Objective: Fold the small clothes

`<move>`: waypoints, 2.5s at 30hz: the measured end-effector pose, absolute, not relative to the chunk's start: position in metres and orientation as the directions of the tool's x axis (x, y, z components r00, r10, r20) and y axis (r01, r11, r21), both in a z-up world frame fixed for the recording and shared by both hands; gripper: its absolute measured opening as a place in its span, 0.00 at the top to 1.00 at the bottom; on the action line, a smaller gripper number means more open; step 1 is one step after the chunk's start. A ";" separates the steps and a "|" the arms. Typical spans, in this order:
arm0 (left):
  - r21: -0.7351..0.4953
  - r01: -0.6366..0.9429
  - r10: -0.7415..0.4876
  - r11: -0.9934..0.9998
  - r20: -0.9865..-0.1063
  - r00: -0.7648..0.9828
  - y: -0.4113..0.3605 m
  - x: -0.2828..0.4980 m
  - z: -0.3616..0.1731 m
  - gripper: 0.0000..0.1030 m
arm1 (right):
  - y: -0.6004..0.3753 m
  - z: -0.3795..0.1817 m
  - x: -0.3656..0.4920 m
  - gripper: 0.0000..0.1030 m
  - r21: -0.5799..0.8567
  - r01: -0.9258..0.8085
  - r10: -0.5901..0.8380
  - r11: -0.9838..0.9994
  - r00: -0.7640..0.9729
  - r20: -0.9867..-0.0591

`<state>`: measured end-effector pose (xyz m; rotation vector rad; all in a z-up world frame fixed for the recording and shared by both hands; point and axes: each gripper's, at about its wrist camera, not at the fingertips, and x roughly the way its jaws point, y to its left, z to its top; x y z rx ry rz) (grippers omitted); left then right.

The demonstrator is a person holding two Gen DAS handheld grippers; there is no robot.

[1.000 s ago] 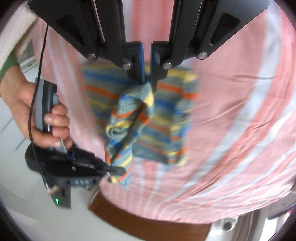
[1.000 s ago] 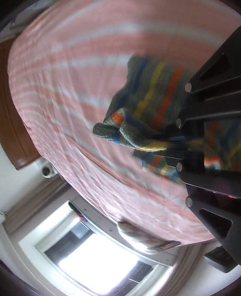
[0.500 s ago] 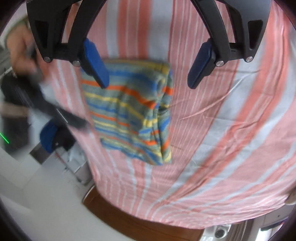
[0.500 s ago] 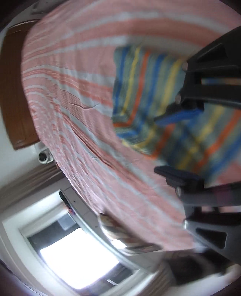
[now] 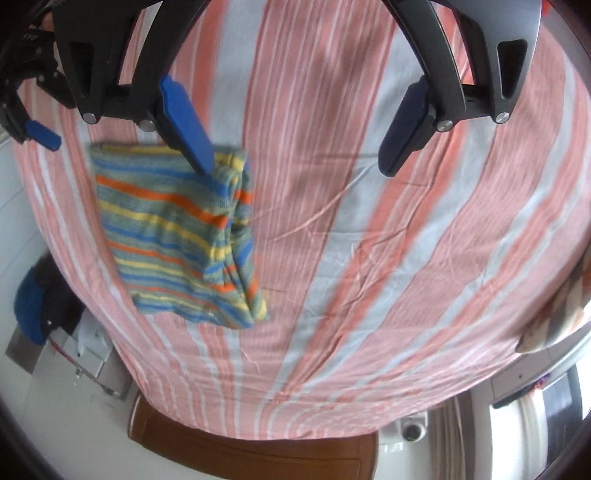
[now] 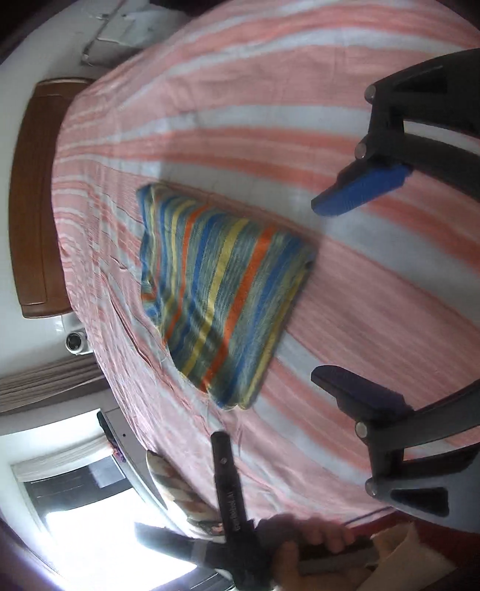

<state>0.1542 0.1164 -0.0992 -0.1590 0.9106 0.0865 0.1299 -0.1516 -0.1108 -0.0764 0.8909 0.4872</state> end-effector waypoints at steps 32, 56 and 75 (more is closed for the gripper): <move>-0.125 0.132 -0.172 0.983 -0.879 0.444 0.078 0.342 -0.155 0.75 | -0.109 -0.156 0.323 0.72 0.182 -0.331 0.333 0.926 0.490 -0.806; 0.159 -0.170 0.231 0.972 -0.573 0.786 0.130 0.185 -0.059 0.00 | -0.144 -0.094 0.229 0.00 -0.025 -0.270 0.168 0.963 0.665 -0.728; 0.100 -0.121 0.157 0.988 -0.621 0.768 0.088 0.017 -0.015 0.00 | -0.132 -0.032 0.026 0.00 0.204 -0.390 0.421 0.898 0.627 -0.656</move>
